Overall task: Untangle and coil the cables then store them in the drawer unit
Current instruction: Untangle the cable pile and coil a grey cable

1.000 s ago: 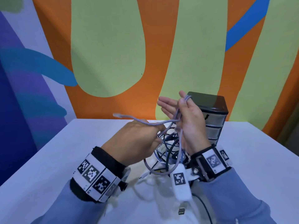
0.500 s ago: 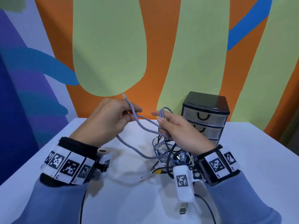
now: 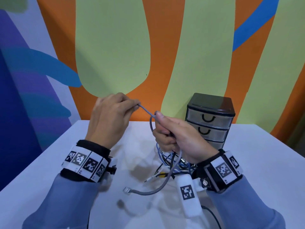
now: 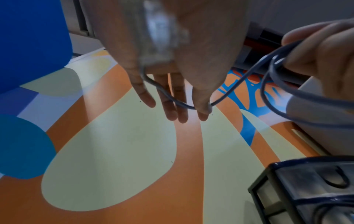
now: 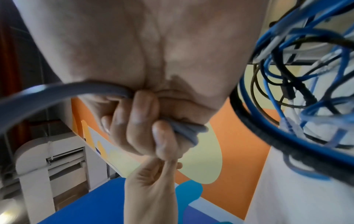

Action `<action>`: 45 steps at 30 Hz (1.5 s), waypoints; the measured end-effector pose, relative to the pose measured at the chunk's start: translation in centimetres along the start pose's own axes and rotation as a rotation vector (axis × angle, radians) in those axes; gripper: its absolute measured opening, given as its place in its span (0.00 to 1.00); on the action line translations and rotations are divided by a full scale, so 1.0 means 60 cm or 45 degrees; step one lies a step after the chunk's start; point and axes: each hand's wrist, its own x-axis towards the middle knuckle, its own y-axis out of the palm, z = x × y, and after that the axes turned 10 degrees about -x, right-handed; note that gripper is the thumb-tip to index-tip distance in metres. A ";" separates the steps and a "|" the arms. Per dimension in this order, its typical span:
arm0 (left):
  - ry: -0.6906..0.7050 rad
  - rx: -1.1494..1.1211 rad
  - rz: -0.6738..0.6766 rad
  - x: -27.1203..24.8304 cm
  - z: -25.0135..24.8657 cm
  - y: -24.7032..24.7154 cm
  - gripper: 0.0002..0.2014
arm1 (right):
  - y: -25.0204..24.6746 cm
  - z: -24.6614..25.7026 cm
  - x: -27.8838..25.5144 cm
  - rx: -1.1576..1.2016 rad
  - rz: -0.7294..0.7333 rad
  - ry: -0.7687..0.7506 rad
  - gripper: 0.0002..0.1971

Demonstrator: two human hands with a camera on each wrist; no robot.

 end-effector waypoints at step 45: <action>-0.087 -0.615 0.066 -0.004 -0.088 0.031 0.28 | -0.034 -0.060 0.031 -0.692 -0.945 -0.277 0.24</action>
